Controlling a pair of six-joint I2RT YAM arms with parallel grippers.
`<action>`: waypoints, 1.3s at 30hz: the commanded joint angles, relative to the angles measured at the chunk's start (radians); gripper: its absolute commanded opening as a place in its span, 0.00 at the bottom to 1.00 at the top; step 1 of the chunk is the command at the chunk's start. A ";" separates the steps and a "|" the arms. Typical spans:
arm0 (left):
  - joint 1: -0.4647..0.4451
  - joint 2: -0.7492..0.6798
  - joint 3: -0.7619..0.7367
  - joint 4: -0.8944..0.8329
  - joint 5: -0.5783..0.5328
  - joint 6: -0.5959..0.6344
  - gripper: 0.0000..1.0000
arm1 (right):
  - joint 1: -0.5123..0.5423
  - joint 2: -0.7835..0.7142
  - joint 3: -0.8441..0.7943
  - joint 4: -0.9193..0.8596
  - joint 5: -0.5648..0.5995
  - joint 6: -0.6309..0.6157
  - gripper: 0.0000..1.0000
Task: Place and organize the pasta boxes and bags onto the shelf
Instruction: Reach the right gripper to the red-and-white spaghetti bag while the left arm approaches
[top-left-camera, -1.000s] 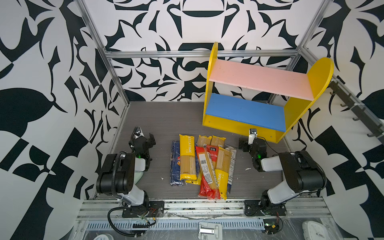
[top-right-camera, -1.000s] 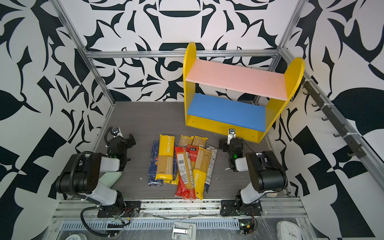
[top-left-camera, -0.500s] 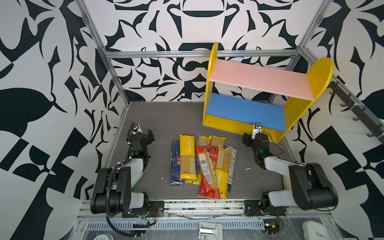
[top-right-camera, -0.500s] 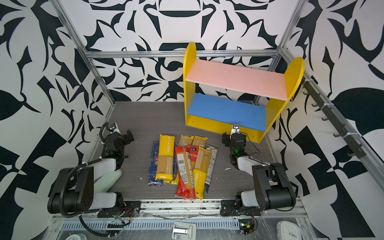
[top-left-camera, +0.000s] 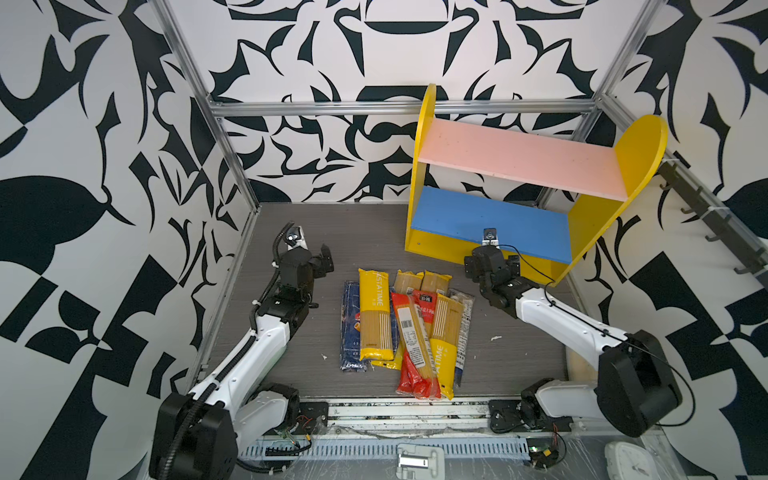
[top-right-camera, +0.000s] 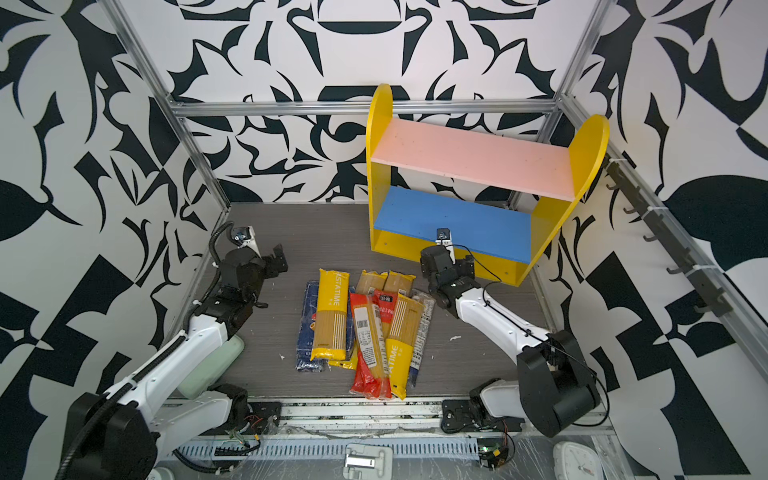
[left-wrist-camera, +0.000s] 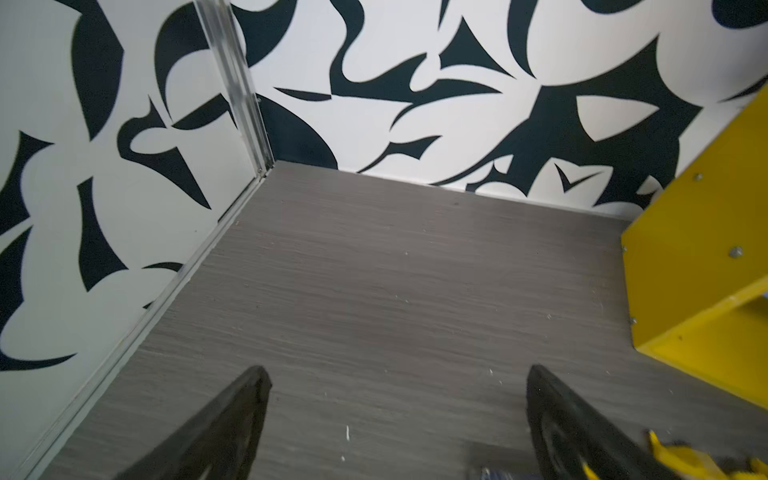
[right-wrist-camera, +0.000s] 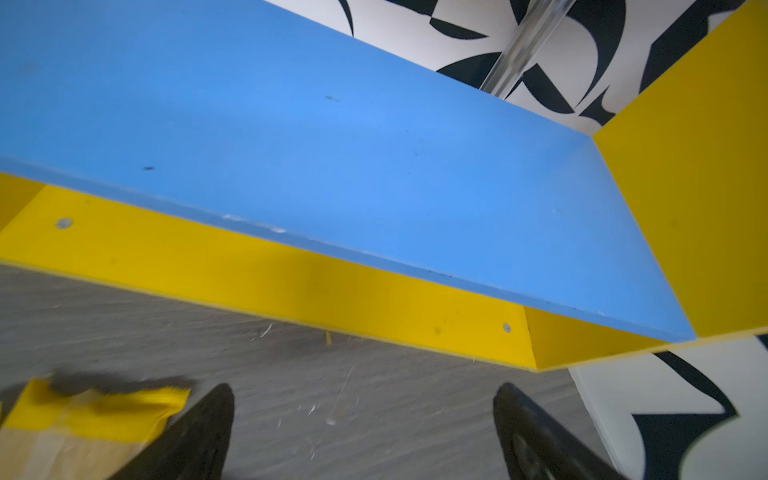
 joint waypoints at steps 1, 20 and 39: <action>-0.088 -0.052 0.037 -0.252 -0.114 -0.088 0.99 | 0.075 0.010 0.114 -0.282 0.123 0.107 1.00; -0.431 -0.089 0.178 -0.644 -0.140 -0.357 1.00 | 0.360 -0.335 0.085 -0.707 -0.351 0.413 0.90; -0.408 -0.094 0.307 -0.810 -0.024 -0.361 0.99 | 0.868 -0.250 0.019 -0.653 -0.361 0.718 0.86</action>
